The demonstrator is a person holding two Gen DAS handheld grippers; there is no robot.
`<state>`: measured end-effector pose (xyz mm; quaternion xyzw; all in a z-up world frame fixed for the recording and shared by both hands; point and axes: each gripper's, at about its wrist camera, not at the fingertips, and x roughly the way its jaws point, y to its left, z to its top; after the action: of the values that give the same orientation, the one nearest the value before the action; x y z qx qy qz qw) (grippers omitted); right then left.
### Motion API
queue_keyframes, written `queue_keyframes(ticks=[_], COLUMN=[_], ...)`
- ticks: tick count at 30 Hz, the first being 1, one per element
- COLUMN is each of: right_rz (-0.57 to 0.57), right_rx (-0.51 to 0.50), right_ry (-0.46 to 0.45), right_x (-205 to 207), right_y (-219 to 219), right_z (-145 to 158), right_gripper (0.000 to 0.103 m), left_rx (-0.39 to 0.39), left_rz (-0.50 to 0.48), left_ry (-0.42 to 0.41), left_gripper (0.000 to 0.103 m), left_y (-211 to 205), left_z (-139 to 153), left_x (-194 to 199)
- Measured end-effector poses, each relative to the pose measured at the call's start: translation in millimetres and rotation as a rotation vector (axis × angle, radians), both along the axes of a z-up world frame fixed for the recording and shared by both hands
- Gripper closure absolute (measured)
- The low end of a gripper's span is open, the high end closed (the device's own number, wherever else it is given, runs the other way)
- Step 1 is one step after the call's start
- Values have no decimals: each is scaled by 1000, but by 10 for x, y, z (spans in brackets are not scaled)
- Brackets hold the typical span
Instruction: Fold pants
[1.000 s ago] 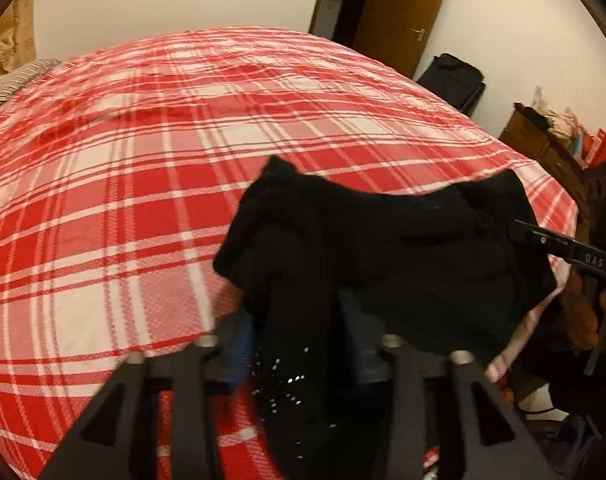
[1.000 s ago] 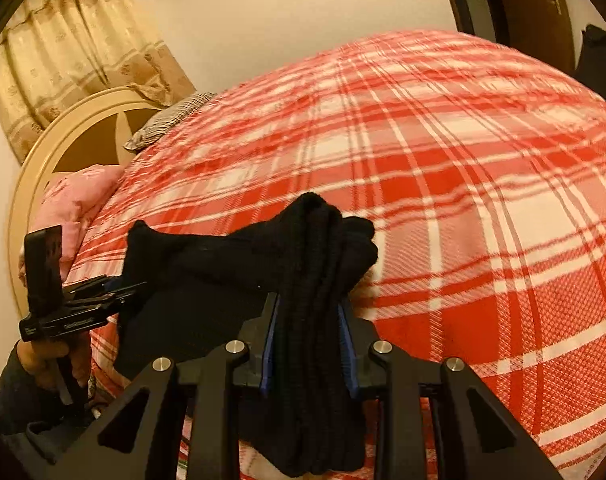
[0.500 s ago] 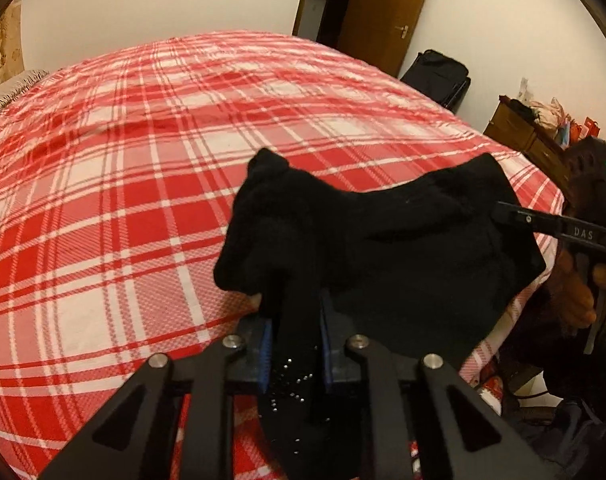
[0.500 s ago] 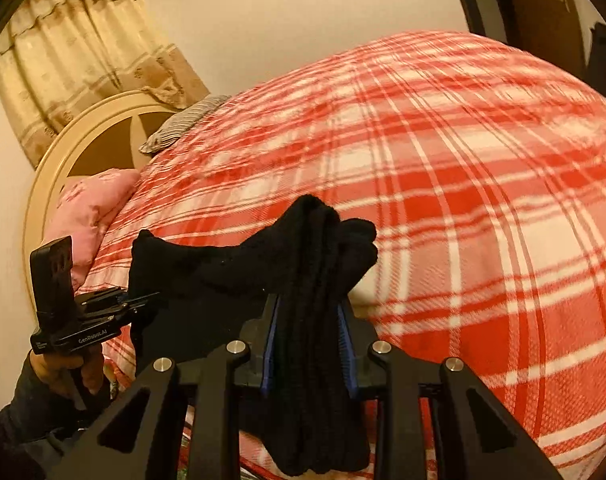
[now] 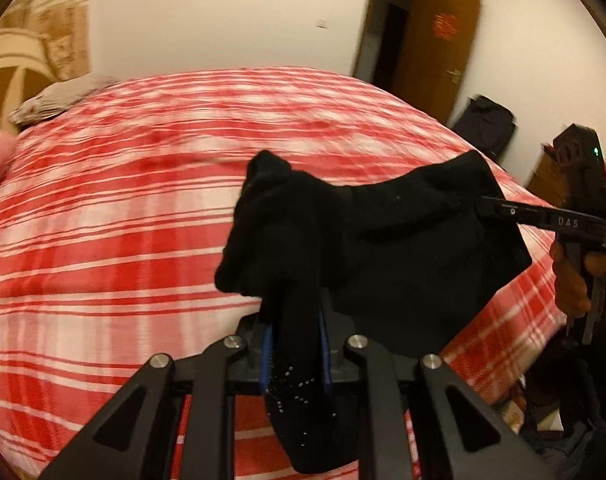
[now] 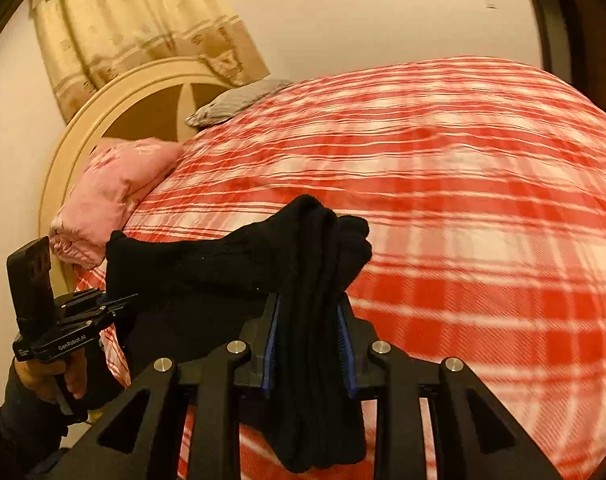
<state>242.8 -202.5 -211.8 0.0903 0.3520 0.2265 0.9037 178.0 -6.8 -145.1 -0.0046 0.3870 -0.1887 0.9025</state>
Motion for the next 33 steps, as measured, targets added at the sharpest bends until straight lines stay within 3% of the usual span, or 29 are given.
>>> queue_keyframes(ticks=[9,17,21,24,27,33], right_rz=[104,94,50,35,14,-24], right_rx=[-35,-36,-10,-17,-58,-48], right_ry=[9,87,187,187,180,193], right_x=[561,909,1075,1108,1117,1134], right_y=[773,921,801,764,791,703], right_z=[0,-265,-536,-587,-584,-655], right_gripper=[76,76,69,63,53,38], left_rx=[-1,-4,20,42,78,48], left_rz=[161,199,233,250,298,348], left_ry=[-5,34,50,52,47,60], left_gripper=[88,86,64,49,23,18], left_y=[676,876,872,854,878,956], left_z=[-49,-276,-431,-505,-538,-578], left_x=[185,331,364,361,378,352])
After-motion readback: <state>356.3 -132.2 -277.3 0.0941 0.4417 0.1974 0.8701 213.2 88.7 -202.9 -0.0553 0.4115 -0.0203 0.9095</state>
